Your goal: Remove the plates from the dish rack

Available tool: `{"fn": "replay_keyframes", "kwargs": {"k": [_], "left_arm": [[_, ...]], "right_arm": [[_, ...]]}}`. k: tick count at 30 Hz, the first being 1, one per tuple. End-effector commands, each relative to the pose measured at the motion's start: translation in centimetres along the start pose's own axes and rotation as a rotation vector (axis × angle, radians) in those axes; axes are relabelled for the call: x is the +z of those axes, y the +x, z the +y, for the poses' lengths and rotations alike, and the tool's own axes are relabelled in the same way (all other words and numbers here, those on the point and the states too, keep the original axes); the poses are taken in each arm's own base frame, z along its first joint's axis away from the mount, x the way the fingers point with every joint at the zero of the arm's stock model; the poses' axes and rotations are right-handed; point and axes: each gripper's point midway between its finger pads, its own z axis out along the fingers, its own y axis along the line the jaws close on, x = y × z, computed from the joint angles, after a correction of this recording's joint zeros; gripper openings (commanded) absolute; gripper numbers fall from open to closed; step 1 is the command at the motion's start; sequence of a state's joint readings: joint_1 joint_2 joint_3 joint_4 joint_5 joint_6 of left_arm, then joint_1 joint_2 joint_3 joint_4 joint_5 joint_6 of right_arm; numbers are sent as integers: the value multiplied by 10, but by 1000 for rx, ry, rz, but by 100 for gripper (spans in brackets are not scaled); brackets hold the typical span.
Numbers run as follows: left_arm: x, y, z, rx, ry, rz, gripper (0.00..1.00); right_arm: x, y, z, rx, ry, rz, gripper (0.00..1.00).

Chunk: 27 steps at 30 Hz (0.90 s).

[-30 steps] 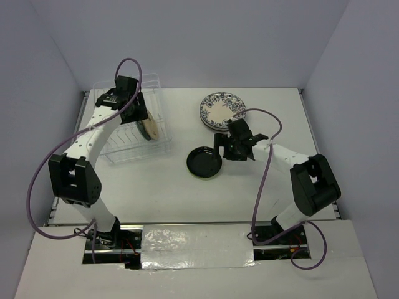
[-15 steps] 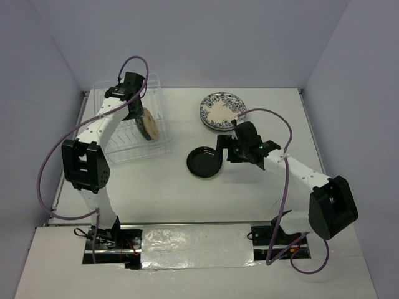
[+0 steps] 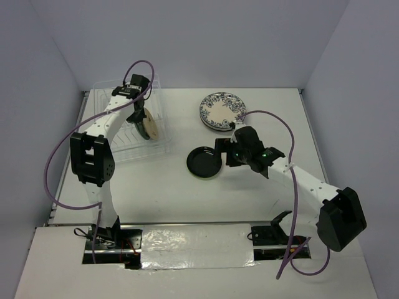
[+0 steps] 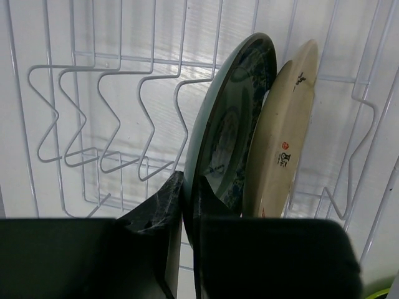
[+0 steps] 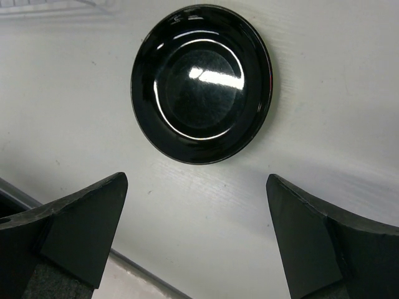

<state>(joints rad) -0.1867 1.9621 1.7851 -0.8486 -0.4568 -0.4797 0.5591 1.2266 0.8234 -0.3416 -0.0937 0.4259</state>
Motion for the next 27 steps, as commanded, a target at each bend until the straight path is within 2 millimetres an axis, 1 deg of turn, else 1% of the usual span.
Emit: {"fn": "replay_keyframes", "kwargs": {"k": [1,3,4,7,8,11,12,13,14,15,16,17,18,19,20,21,22,23,24,25,26,27], "left_arm": [[-23,-23,9,-49,-25,-77,8],[-32,-30,13,-59,-32,-95,6],[-36,-33,16,-64,-40,-100,2],[-51,-44,24,-61,-66,-123,0],[-59,-49,33,-55,-105,-134,0],[-73,-57,53,-41,-190,-156,0],[-81,-63,60,-47,-216,-175,0],[-89,-63,73,-37,-273,-184,0],[-95,-64,80,-42,-298,-194,0],[-103,-67,90,-49,-336,-213,0],[-117,-66,99,-68,-339,-228,0],[-124,-66,101,-80,-329,-240,0],[-127,-60,103,-77,-319,-237,0],[-148,-64,100,-115,-221,-288,0],[-142,-51,91,-89,-154,-264,0],[-147,-46,79,-83,-45,-273,0],[-179,-46,75,-113,94,-348,0],[-196,-49,39,-116,342,-389,0],[-187,-23,24,-93,432,-341,0],[-216,-16,22,-107,550,-391,0],[-221,3,-3,-90,706,-351,0],[-230,14,-10,-80,786,-348,0]], "right_arm": [[-5,-12,11,-14,-50,-70,100],[-5,-10,14,-17,-65,-68,100],[-6,-12,14,-18,-70,-76,100],[-6,-10,17,-25,-89,-70,100],[-7,-10,19,-29,-97,-69,100],[-8,-10,24,-32,-126,-70,100],[-9,-10,26,-33,-132,-69,100],[-10,-10,27,-32,-141,-68,100],[-12,-13,30,-31,-152,-77,100],[-14,-17,34,-26,-169,-88,100],[-17,-18,41,-27,-206,-91,100],[-20,-20,47,-28,-239,-100,100],[-28,-24,57,-25,-291,-122,100],[-37,-27,78,-45,-413,-142,100],[-46,-31,91,-53,-489,-169,100],[-69,-51,114,-51,-608,-265,100],[-80,-55,124,-53,-676,-295,100],[-90,-56,134,-53,-739,-312,100],[-106,-66,145,-42,-797,-357,100],[-108,-70,148,-32,-796,-368,100],[-113,-87,154,-20,-763,-417,100],[-105,-85,151,0,-702,-389,100]]}}
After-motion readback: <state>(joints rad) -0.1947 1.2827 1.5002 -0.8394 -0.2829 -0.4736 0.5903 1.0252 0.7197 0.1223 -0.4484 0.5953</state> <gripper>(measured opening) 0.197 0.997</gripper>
